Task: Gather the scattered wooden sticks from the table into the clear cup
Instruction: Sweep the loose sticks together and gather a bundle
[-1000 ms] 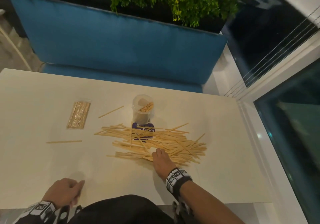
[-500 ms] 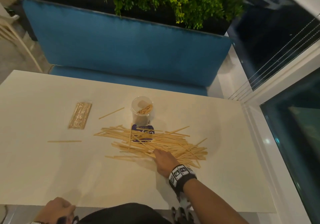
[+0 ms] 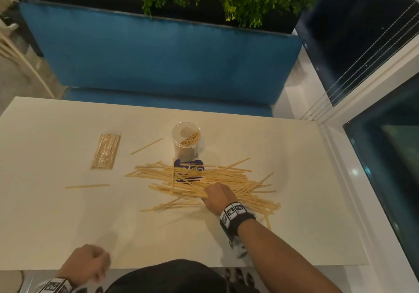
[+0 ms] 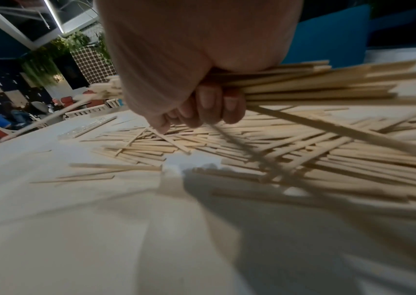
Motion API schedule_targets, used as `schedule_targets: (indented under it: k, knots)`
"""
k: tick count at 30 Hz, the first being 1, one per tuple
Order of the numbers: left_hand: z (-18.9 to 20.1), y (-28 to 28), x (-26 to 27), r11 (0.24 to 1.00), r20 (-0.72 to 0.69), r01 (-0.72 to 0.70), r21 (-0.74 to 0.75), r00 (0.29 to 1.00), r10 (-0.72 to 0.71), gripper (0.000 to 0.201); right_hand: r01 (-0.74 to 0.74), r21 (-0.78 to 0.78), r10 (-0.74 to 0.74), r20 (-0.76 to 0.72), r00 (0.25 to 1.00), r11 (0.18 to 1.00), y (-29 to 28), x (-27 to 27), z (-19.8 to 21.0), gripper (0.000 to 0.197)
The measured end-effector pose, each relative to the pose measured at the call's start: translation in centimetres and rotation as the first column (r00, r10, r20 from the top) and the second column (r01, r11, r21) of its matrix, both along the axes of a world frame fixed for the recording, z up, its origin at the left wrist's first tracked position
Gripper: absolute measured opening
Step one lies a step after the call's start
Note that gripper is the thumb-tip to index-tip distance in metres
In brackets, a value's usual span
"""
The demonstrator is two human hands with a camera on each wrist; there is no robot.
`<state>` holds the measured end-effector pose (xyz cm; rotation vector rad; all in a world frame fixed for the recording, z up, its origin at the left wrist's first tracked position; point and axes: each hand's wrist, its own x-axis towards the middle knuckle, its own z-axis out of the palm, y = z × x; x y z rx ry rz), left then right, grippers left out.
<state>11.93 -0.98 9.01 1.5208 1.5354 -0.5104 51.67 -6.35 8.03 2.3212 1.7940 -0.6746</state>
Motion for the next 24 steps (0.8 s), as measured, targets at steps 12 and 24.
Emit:
schedule_targets:
  k: [12, 24]
  knots:
    - [1.0, 4.2, 14.8, 0.986, 0.563, -0.095, 0.14, 0.826, 0.0, 0.023, -0.026, 0.058, 0.022, 0.073, 0.997, 0.998, 1.7, 0.6, 1.8, 0.025]
    - [1.1, 5.1, 13.6, 0.99, 0.629, -0.131, 0.043, 0.774, 0.075, 0.024, 0.563, 0.028, -0.455, -0.556, 0.695, 0.826, 4.2, -0.8, 0.4, 0.051]
